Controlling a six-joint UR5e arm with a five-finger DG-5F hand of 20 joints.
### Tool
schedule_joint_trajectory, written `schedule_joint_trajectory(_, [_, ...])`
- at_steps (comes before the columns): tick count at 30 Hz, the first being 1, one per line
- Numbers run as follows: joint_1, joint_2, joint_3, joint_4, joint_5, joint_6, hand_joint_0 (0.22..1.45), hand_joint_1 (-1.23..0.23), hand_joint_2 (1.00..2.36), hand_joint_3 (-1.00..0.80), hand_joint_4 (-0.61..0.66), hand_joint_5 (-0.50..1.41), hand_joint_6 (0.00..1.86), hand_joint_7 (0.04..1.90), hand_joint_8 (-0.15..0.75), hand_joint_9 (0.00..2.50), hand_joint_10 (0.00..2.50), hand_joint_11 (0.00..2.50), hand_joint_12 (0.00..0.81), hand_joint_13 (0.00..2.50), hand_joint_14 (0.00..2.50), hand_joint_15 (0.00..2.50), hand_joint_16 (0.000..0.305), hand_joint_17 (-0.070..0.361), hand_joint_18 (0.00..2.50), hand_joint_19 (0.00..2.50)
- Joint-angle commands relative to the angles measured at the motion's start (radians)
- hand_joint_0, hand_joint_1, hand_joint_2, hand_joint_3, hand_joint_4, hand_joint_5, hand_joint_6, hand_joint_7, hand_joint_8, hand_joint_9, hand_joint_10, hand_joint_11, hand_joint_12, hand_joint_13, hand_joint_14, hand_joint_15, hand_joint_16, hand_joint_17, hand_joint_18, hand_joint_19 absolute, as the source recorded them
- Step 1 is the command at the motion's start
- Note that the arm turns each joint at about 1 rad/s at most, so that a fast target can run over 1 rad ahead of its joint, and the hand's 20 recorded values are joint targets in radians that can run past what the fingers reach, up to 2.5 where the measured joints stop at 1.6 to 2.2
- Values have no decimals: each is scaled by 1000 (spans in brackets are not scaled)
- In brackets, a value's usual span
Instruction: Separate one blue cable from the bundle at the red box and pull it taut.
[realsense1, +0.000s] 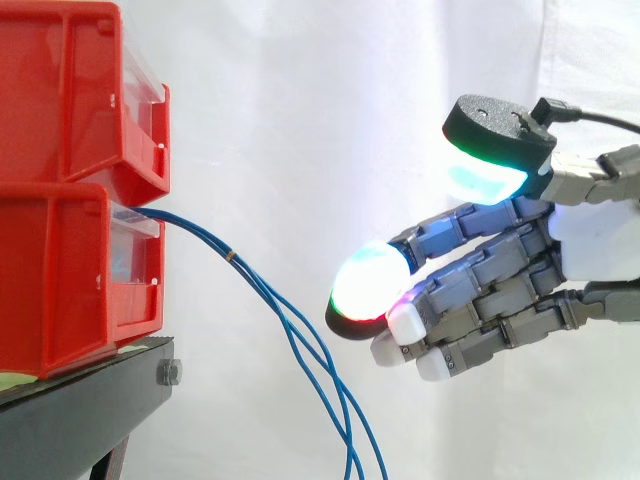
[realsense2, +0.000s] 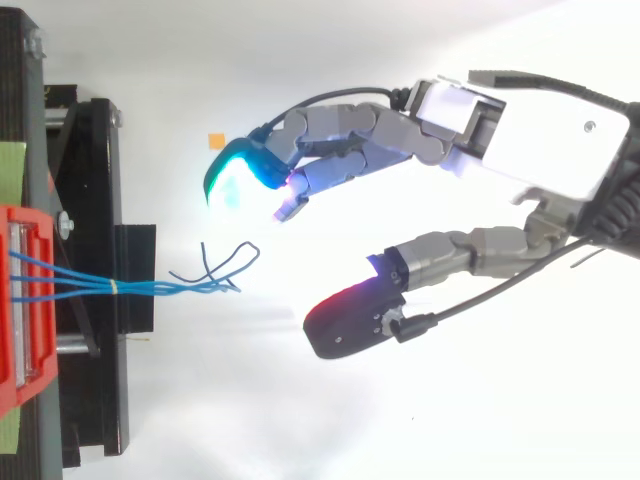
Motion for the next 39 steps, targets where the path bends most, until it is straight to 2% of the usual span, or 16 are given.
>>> schedule_joint_trajectory(1, [-2,-21,6,6,3,-5,557,-672,1000,-498,280,-191,502,827,298,619,13,465,310,362,6,144,38,85,253,298])
schedule_joint_trajectory(5, [-3,-46,19,17,0,3,556,-669,1000,-500,283,-187,503,831,299,616,15,461,311,363,6,144,38,85,251,299])
schedule_joint_trajectory(7, [-5,-64,33,23,-14,6,555,-667,1000,-498,286,-183,503,832,299,617,13,465,311,363,5,141,38,85,252,299])
schedule_joint_trajectory(9, [-10,-101,65,26,-40,24,554,-667,1000,-495,288,-182,503,834,300,616,13,470,311,364,5,138,38,85,251,307])
schedule_joint_trajectory(10, [-10,-101,65,26,-40,24,554,-666,1000,-498,290,-180,503,835,300,617,13,465,311,364,5,141,38,85,250,310])
schedule_joint_trajectory(12, [-14,-130,99,26,-69,53,554,-665,1000,-499,297,-177,503,837,300,617,13,462,311,364,6,141,38,85,251,305])
schedule_joint_trajectory(14, [-17,-136,112,29,-88,69,553,-664,1000,-500,296,-176,503,839,300,618,13,466,312,365,5,141,38,85,252,306])
schedule_joint_trajectory(20, [-19,-138,115,46,-88,69,553,-661,1000,-500,305,-172,503,844,302,623,15,459,316,374,6,153,38,86,270,321])
schedule_joint_trajectory(24, [-22,-153,115,66,-91,93,554,-660,1000,-500,304,-170,503,849,300,627,13,471,317,386,6,157,39,87,278,328])
schedule_joint_trajectory(26, [-23,-176,126,76,-92,107,555,-660,1000,-500,308,-168,503,855,300,629,13,463,318,390,6,161,39,87,283,335])
schedule_joint_trajectory(29, [-28,-211,155,84,-118,155,557,-660,1000,-498,315,-165,503,868,301,632,15,463,318,400,8,166,39,88,297,336])
schedule_joint_trajectory(30, [-30,-211,160,83,-137,162,558,-658,1000,-499,314,-164,503,877,300,634,13,467,319,409,7,173,39,87,299,336])
schedule_joint_trajectory(39, [-45,-211,178,87,-169,156,572,-638,1001,-481,318,-146,503,959,308,663,13,471,319,446,7,187,39,87,341,358])
